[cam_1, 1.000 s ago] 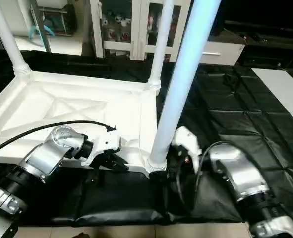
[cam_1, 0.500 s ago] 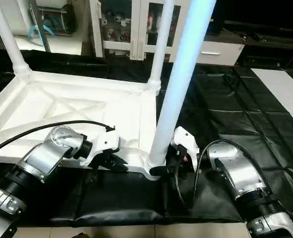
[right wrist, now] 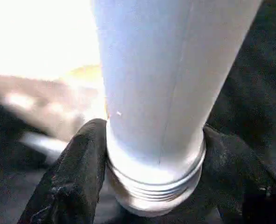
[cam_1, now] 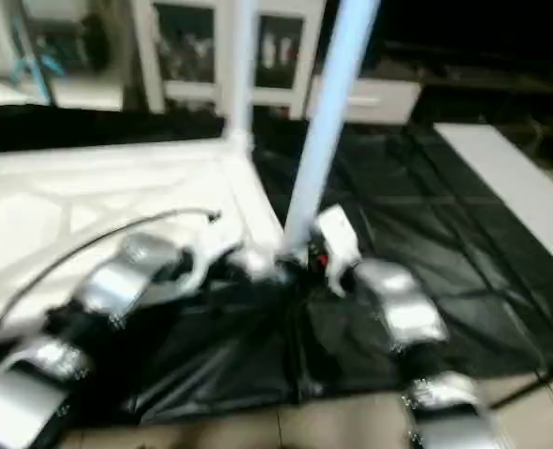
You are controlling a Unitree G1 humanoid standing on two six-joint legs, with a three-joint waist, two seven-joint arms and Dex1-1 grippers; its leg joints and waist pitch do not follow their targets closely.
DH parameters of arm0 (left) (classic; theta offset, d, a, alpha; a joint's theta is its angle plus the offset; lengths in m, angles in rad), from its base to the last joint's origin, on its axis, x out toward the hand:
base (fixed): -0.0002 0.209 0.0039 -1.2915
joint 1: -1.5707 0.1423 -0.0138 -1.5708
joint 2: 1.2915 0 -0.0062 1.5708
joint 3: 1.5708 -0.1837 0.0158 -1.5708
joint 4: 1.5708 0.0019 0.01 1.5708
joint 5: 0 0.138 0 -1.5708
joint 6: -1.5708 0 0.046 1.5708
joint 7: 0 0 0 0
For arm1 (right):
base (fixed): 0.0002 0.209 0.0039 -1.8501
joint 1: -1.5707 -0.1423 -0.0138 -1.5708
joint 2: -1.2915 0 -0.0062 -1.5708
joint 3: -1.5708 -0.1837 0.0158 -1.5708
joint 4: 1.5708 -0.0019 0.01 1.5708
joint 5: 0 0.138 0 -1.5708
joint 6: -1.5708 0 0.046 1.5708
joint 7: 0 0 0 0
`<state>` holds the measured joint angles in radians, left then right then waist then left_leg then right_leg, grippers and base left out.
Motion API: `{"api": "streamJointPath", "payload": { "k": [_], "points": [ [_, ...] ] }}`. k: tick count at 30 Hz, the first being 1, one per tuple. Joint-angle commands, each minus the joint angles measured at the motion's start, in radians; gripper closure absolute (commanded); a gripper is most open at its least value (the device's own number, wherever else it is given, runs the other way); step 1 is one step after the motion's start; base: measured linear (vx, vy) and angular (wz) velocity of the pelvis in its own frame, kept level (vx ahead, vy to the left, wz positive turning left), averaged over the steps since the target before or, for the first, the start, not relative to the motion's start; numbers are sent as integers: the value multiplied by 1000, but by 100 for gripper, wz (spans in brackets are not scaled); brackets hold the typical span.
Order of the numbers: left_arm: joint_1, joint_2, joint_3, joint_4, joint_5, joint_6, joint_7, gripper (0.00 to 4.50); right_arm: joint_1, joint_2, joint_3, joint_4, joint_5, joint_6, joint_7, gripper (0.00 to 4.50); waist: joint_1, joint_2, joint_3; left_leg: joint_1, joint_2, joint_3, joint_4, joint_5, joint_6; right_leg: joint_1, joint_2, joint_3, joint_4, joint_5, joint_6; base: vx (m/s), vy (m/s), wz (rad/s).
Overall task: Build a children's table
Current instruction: Rotate leg to tighten
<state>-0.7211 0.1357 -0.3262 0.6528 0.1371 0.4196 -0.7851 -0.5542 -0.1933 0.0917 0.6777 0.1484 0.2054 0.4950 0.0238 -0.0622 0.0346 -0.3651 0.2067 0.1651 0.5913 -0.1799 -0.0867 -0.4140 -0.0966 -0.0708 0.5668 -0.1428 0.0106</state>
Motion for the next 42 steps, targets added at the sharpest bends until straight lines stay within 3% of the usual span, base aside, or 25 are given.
{"api": "streamJointPath", "payload": {
  "k": [1, 4, 8, 11, 13, 14, 15, 16, 19, 22, 24, 27, 28, 32, 33, 34, 36, 39, 42],
  "points": [
    [-29, -66, 15, 3, -29, -20, 69, 450, 12, 35, 46, 95, -81, 28, -116, 184, -6, 5, -47, 9, 7, -15, -83, -463, -18, 33, -42, 3, -98, -621, -75, 0, 0, 0],
    [-58, -97, 22, 60, -3, -68, 160, 450, -30, 111, 52, 175, -117, -3, -278, 184, -12, 8, -47, 12, 4, -12, -84, -471, -12, 25, -38, 3, -100, -596, -88, 0, 0, 0],
    [-68, -101, 16, 73, 4, -84, 147, 450, -58, 166, 43, 193, -107, -84, -263, 184, -15, 7, -46, 12, 7, -11, -86, -486, 2, 25, -39, 6, -100, -582, -89, 0, 0, 0],
    [-65, -88, 17, 84, 12, -92, 145, 450, -64, 171, -10, 170, -38, -157, -155, 184, -15, 5, -45, 10, 7, -9, -86, -484, 12, 26, -40, 9, -99, -576, -96, 0, 0, 0],
    [-61, -82, 18, 86, 12, -97, 146, 450, -55, 165, -32, 143, 14, -154, -79, 184, -12, 7, -48, 8, 9, -7, -87, -465, 19, 28, -41, 13, -95, -549, -104, 0, 0, 0],
    [-62, -80, 19, 94, 12, -103, 147, 450, -52, 160, -41, 131, 31, -156, -58, 128, -10, 7, -48, 7, 11, -5, -88, -453, 24, 29, -40, 15, -92, -522, -116, 0, 0, 0],
    [-63, -78, 19, 99, 12, -107, 148, 450, -50, 157, -46, 124, 39, -159, -49, 114, -7, 6, -49, 7, 11, -2, -89, -437, 28, 29, -39, 18, -89, -492, -129, 0, 0, 0],
    [-61, -73, 19, 100, 12, -111, 144, 450, -38, 142, -49, 94, 56, -156, -16, 111, -3, 10, -49, 6, 12, 1, -90, -419, 32, 32, -39, 21, -85, -462, -141, 0, 0, 0],
    [-50, -54, 10, 96, 13, -135, 117, 450, 0, 76, -18, 11, 57, -157, 65, 79, 13, 6, -51, 5, 14, 6, -89, -373, 42, 36, -40, 25, -80, -429, -153, 0, 0, 0],
    [-26, -26, -3, 82, 0, -196, 32, 450, 31, -25, 39, -38, -11, -182, 157, 57, 26, 6, -53, 6, 14, 12, -87, -325, 54, 37, -40, 28, -76, -395, -160, 0, 0, 0],
    [-13, -5, -12, 73, -3, -216, -12, 450, 44, -67, 40, -77, -6, -174, 232, 34, 31, 4, -51, -1, 12, 12, -88, -305, 63, 45, -41, 28, -77, -413, -149, 0, 0, 0],
    [18, 47, -38, 36, -14, -241, -128, 450, 64, -155, 53, -154, 9, -153, 366, 14, 36, 2, -54, 1, 15, 13, -86, -286, 68, 44, -42, 29, -77, -422, -145, 0, 0, 0],
    [26, 59, -45, 24, -18, -246, -159, 450, 69, -176, 59, -171, 12, -145, 393, 6, 42, 2, -54, -1, 20, 12, -87, -254, 79, 47, -41, 31, -66, -360, -165, 0, 0, 0],
    [81, 140, -98, -60, -43, -286, -347, 450, 96, -290, 107, -244, -17, -150, 501, 6, 47, 4, -53, 2, 25, 13, -87, -242, 76, 44, -42, 35, -55, -317, -193, 0, 0, 0],
    [81, 140, -98, -60, -43, -286, -347, 450, 96, -290, 107, -244, -17, -150, 501, 6, 50, 5, -54, 5, 26, 14, -86, -239, 75, 42, -41, 36, -53, -302, -201, 0, 0, 0],
    [96, 170, -114, -87, -44, -275, -400, 450, 111, -319, 107, -281, 7, -127, 569, 6, 57, 7, -54, 19, 24, 21, -81, -246, 76, 36, -38, 40, -51, -267, -221, 0, 0, 0],
    [109, 187, -118, -114, -54, -261, -443, 450, 121, -336, 108, -307, 26, -105, 617, 6, 62, 8, -55, 11, 26, 20, -82, -206, 87, 45, -36, 40, -38, -191, -238, 0, 0, 0],
    [126, 201, -120, -157, -76, -238, -493, 450, 135, -351, 120, -328, 43, -81, 677, 6, 64, 3, -57, 11, 25, 21, -80, -181, 94, 48, -35, 39, -31, -148, -253, 0, 0, 0],
    [129, 205, -121, -166, -80, -235, -501, 450, 138, -355, 133, -329, 47, -79, 695, 6, 65, 3, -53, 11, 24, 21, -83, -215, 80, 47, -40, 39, -40, -230, -236, 0, 0, 0]
  ]
}}
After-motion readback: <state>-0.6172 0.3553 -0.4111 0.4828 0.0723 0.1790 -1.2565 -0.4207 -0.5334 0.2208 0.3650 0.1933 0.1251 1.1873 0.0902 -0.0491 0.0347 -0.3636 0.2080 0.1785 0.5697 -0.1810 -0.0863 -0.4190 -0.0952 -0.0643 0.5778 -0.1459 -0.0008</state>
